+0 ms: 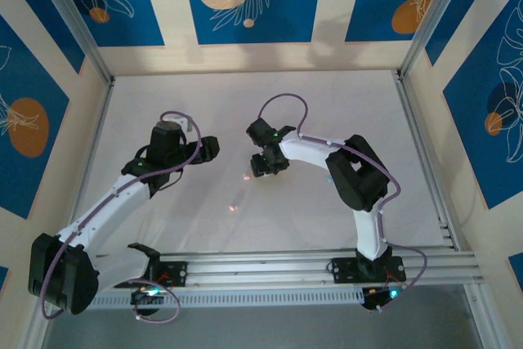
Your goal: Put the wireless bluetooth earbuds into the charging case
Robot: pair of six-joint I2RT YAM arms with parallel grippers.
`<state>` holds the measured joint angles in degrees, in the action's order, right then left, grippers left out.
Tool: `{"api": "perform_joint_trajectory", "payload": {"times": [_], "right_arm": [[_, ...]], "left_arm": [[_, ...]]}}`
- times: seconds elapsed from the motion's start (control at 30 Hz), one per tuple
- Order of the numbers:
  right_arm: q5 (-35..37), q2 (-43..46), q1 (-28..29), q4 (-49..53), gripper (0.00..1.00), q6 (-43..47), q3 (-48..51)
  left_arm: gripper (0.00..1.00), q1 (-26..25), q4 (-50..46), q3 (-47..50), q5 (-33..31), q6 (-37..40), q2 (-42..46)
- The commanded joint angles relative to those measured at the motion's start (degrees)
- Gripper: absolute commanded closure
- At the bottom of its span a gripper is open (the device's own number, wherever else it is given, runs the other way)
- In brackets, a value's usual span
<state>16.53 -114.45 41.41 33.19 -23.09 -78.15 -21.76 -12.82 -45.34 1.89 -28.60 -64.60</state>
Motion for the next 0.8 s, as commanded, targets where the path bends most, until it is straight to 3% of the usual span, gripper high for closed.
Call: {"api": "perform_joint_trajectory", "payload": {"times": [0.0,0.17,0.27,0.43,0.53,0.6,0.77], "right_arm": [[0.7,2.5,0.2,-1.9,0.5,2.0,2.2],[-1.9,7.8,-0.3,-9.2,0.6,7.4,7.3],[-4.4,14.0,-0.3,-16.4,0.61,13.3,12.2],[-12.6,25.9,-1.3,-30.9,0.62,24.4,23.1],[-21.8,31.9,-3.3,-37.8,0.62,30.4,28.8],[-27.7,35.2,-4.3,-40.6,0.63,34.8,31.6],[-32.6,39.0,-4.9,-41.1,0.63,41.7,32.5]], "left_arm": [[0.08,0.7,0.5,-0.3,1.2,-0.7,0.2],[0.08,0.9,0.0,-0.8,2.4,-0.1,0.5],[0.07,1.2,0.6,-1.1,6.0,-0.3,0.7],[0.09,1.2,3.3,-1.2,14.4,-1.6,1.4],[0.11,1.1,8.9,-0.3,22.6,-4.9,1.1],[0.13,0.7,14.1,0.5,28.4,-8.7,-0.1],[0.14,-2.7,19.8,-0.9,35.5,-12.6,-3.9]]}}
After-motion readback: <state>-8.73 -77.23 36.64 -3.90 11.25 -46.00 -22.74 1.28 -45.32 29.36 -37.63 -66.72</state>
